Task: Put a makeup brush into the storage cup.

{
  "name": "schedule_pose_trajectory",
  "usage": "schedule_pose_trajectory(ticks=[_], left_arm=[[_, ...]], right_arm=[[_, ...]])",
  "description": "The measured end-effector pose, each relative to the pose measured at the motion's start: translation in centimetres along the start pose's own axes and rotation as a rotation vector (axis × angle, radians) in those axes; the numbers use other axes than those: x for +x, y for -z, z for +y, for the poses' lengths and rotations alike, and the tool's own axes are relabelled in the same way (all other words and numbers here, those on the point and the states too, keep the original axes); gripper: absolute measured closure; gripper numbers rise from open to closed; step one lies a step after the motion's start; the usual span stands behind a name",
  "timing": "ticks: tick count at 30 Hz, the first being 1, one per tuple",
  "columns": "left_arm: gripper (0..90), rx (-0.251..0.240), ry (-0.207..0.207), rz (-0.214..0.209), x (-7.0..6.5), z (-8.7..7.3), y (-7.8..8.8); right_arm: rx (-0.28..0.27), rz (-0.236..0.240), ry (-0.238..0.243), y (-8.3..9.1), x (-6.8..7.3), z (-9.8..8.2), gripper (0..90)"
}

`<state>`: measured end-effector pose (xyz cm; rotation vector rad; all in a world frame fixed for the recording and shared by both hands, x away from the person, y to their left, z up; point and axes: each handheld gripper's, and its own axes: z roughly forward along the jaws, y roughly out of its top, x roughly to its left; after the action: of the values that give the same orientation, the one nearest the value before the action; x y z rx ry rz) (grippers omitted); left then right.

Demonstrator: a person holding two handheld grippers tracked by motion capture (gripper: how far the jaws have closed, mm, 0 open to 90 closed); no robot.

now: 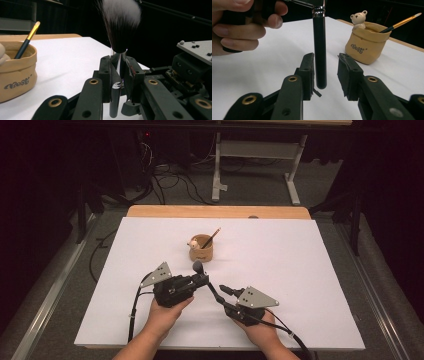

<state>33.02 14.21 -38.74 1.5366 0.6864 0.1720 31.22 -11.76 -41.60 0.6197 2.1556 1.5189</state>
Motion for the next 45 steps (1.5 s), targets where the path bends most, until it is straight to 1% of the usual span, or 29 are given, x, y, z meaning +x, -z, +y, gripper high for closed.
schedule_pose_trajectory(ticks=[4, 11, 12, 14, 16, 19, 20, 23, 24, 25, 28, 31, 32, 33, 34, 41, 42, 43, 45], left_arm=[[77.4, 0.009, -0.013, 0.018, 0.0, 0.1, 0.1], [77.4, 0.021, -0.03, 0.041, 0.1, 0.3, 0.2], [77.3, 0.022, -0.031, 0.044, 0.1, 0.3, 0.3], [77.3, 0.019, -0.031, 0.049, 0.2, 0.3, 0.3], [77.3, 0.022, -0.037, 0.056, 0.2, 0.4, 0.4], [77.3, 0.027, -0.041, 0.065, 0.4, 0.5, 0.5], [77.3, 0.03, -0.038, 0.065, 0.5, 0.6, 0.6], [77.3, 0.037, -0.041, 0.078, 0.6, 0.7, 0.7], [77.3, 0.044, -0.045, 0.086, 0.6, 0.8, 0.7], [77.3, 0.046, -0.048, 0.09, 0.6, 0.8, 0.8], [77.3, 0.056, -0.056, 0.106, 0.7, 0.9, 0.9], [77.3, 0.058, -0.059, 0.117, 0.8, 1.0, 1.1], [77.3, 0.059, -0.061, 0.12, 0.9, 1.0, 1.1], [77.3, 0.059, -0.064, 0.122, 0.9, 1.0, 1.1], [77.3, 0.061, -0.067, 0.126, 1.0, 1.1, 1.2], [77.3, 0.057, -0.07, 0.142, 1.3, 1.3, 1.7], [77.4, 0.056, -0.071, 0.146, 1.4, 1.3, 1.8], [77.3, 0.056, -0.073, 0.15, 1.4, 1.3, 1.8], [77.3, 0.062, -0.075, 0.165, 1.6, 1.4, 2.0]], right_arm=[[0.009, -0.016, -0.009, 0.2, -0.2, 0.1, 66.0], [-0.006, -0.032, -0.017, 0.6, -0.7, 0.2, 63.3], [-0.003, -0.041, -0.023, 0.7, -0.8, 0.3, 63.2], [-0.008, -0.047, -0.015, 0.8, -1.0, 0.3, 62.5], [-0.013, -0.054, -0.028, 1.0, -1.1, 0.4, 61.3], [-0.013, -0.066, -0.035, 1.3, -1.5, 0.5, 59.6], [-0.021, -0.064, -0.036, 1.3, -1.6, 0.5, 58.9], [-0.012, -0.08, -0.039, 1.6, -1.8, 0.5, 57.5], [-0.012, -0.076, -0.039, 1.7, -2.0, 0.6, 56.8], [-0.017, -0.08, -0.048, 1.8, -2.1, 0.6, 55.8], [-0.016, -0.089, -0.053, 2.0, -2.4, 0.6, 54.2], [-0.021, -0.107, -0.061, 2.6, -2.9, 0.8, 53.5], [-0.033, -0.107, -0.064, 2.7, -3.1, 0.8, 53.2], [-0.032, -0.115, -0.063, 2.8, -3.2, 0.9, 52.9], [-0.03, -0.122, -0.073, 3.0, -3.3, 0.9, 52.8], [-0.044, -0.151, -0.085, 4.0, -4.4, 1.0, 51.0], [-0.05, -0.146, -0.086, 4.1, -4.6, 1.0, 50.7], [-0.044, -0.152, -0.088, 4.2, -4.7, 1.0, 50.0], [-0.044, -0.148, -0.091, 4.3, -4.9, 0.9, 49.3]])
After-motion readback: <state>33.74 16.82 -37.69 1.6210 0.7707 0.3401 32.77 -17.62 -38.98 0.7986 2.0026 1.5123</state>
